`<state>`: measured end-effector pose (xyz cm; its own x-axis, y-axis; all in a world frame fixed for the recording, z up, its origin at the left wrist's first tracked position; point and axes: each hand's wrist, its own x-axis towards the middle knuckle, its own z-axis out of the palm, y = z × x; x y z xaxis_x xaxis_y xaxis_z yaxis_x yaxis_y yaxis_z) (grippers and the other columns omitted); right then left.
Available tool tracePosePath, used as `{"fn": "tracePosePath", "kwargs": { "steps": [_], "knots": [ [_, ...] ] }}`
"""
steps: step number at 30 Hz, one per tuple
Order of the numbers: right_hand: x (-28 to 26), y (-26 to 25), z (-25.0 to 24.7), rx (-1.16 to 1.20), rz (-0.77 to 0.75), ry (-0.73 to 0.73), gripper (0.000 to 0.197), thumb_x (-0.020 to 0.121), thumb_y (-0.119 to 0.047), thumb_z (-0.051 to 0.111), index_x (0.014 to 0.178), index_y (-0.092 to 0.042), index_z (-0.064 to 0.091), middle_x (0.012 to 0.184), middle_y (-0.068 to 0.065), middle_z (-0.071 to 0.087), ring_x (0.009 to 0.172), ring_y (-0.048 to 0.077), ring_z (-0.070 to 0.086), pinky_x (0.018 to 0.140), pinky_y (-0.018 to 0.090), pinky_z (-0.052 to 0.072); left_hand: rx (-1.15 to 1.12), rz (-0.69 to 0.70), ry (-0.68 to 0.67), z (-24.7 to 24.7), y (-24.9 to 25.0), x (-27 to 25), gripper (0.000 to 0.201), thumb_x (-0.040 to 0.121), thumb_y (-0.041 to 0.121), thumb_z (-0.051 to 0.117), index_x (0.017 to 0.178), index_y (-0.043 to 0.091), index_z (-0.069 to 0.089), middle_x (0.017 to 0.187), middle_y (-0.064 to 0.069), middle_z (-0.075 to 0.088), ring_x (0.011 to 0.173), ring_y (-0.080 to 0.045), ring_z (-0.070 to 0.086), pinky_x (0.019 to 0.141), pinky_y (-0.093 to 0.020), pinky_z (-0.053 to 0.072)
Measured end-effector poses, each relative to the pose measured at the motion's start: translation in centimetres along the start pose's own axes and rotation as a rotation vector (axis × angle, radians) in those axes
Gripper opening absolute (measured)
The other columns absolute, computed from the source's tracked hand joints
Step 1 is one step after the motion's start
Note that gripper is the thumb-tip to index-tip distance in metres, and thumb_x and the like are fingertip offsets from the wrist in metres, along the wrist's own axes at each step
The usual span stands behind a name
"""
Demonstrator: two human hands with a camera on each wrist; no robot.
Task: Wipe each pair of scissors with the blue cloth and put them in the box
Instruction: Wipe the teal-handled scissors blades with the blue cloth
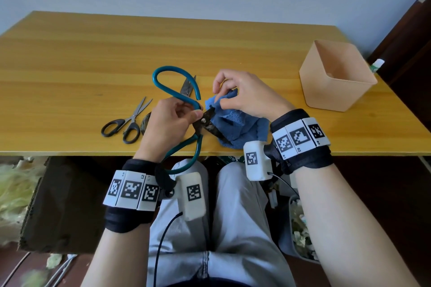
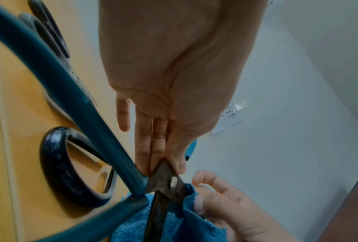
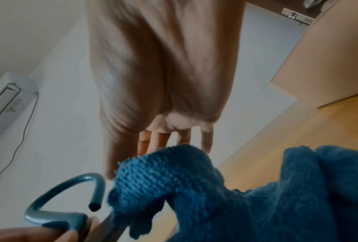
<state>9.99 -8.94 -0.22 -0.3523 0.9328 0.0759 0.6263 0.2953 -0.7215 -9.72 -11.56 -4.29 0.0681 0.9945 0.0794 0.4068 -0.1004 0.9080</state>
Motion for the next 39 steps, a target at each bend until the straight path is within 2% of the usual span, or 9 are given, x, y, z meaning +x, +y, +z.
{"fn": "tracePosePath", "kwargs": {
  "steps": [3,8,11,14,17,20,27,36,39],
  "knots": [
    [-0.1,0.4,0.3,0.017,-0.011,0.127,0.018,0.079,0.002,0.064,0.092,-0.011,0.063,0.082,-0.003,0.074,0.073,-0.001,0.063,0.069,0.018,0.045,-0.005,-0.007,0.01,-0.1,-0.2,0.1,0.011,0.091,0.016,0.072,0.1,0.009,0.074,0.089,-0.006,0.075,0.086,-0.02,0.07,0.074,-0.025,0.053],
    [0.5,1.7,-0.2,0.075,0.031,0.511,0.021,0.082,0.005,0.063,0.09,-0.011,0.073,0.086,-0.003,0.073,0.076,0.009,0.064,0.07,0.014,0.05,-0.027,-0.033,0.013,-0.5,-0.8,-0.1,0.009,0.091,0.015,0.07,0.099,0.011,0.074,0.088,-0.002,0.075,0.085,-0.018,0.071,0.081,-0.036,0.058],
    [0.8,2.1,-0.3,0.089,0.069,0.572,0.021,0.086,-0.001,0.064,0.091,-0.017,0.077,0.08,-0.015,0.068,0.071,0.001,0.061,0.068,0.016,0.052,-0.018,-0.034,0.016,-0.5,-0.7,-0.2,0.004,0.092,0.015,0.07,0.095,0.015,0.072,0.086,0.002,0.074,0.08,-0.01,0.068,0.075,-0.025,0.054],
    [0.9,2.1,-0.1,0.128,0.097,0.587,0.018,0.088,-0.005,0.065,0.093,-0.017,0.077,0.079,-0.017,0.068,0.07,-0.002,0.061,0.071,0.019,0.053,-0.013,-0.039,0.02,-0.4,-0.5,-0.1,0.007,0.092,0.017,0.071,0.097,0.012,0.072,0.089,0.0,0.074,0.083,-0.014,0.068,0.076,-0.026,0.054],
    [0.7,1.5,0.2,0.181,0.056,0.512,0.014,0.088,-0.008,0.067,0.092,-0.017,0.076,0.083,-0.014,0.069,0.073,0.0,0.061,0.071,0.018,0.05,-0.007,-0.04,0.023,-0.4,-0.4,-0.1,0.007,0.091,0.017,0.071,0.097,0.012,0.072,0.091,-0.003,0.074,0.088,-0.02,0.069,0.074,-0.022,0.053],
    [0.5,0.7,0.5,0.104,-0.002,0.268,0.009,0.087,-0.013,0.072,0.089,-0.02,0.076,0.087,-0.013,0.068,0.078,-0.005,0.059,0.072,0.007,0.042,-0.005,-0.036,0.031,-0.2,-0.4,0.0,0.006,0.091,0.016,0.072,0.096,0.012,0.072,0.091,-0.005,0.074,0.089,-0.023,0.069,0.069,-0.016,0.051],
    [0.9,0.6,0.1,-0.049,0.027,-0.087,0.006,0.083,-0.022,0.079,0.088,-0.025,0.08,0.092,-0.006,0.076,0.091,0.007,0.067,0.086,0.026,0.05,-0.002,-0.017,0.037,-0.1,-0.4,-0.1,0.013,0.09,0.017,0.073,0.098,0.007,0.072,0.092,-0.009,0.074,0.088,-0.026,0.069,0.08,-0.037,0.055],
    [0.7,1.1,0.1,-0.048,0.074,-0.057,0.01,0.085,-0.018,0.077,0.085,-0.027,0.076,0.09,-0.002,0.074,0.088,0.012,0.066,0.074,0.018,0.047,0.028,-0.016,0.066,0.3,-0.4,0.0,0.012,0.09,0.02,0.072,0.097,0.01,0.072,0.091,-0.009,0.074,0.089,-0.026,0.068,0.083,-0.043,0.055],
    [0.7,0.6,-0.3,-0.073,0.095,-0.093,0.006,0.081,-0.024,0.081,0.081,-0.028,0.076,0.087,0.002,0.073,0.081,0.015,0.063,0.069,0.024,0.044,0.038,-0.009,0.059,0.3,-0.3,0.1,0.011,0.09,0.02,0.072,0.097,0.01,0.072,0.09,-0.005,0.074,0.088,-0.023,0.068,0.08,-0.037,0.055]
  ]
}}
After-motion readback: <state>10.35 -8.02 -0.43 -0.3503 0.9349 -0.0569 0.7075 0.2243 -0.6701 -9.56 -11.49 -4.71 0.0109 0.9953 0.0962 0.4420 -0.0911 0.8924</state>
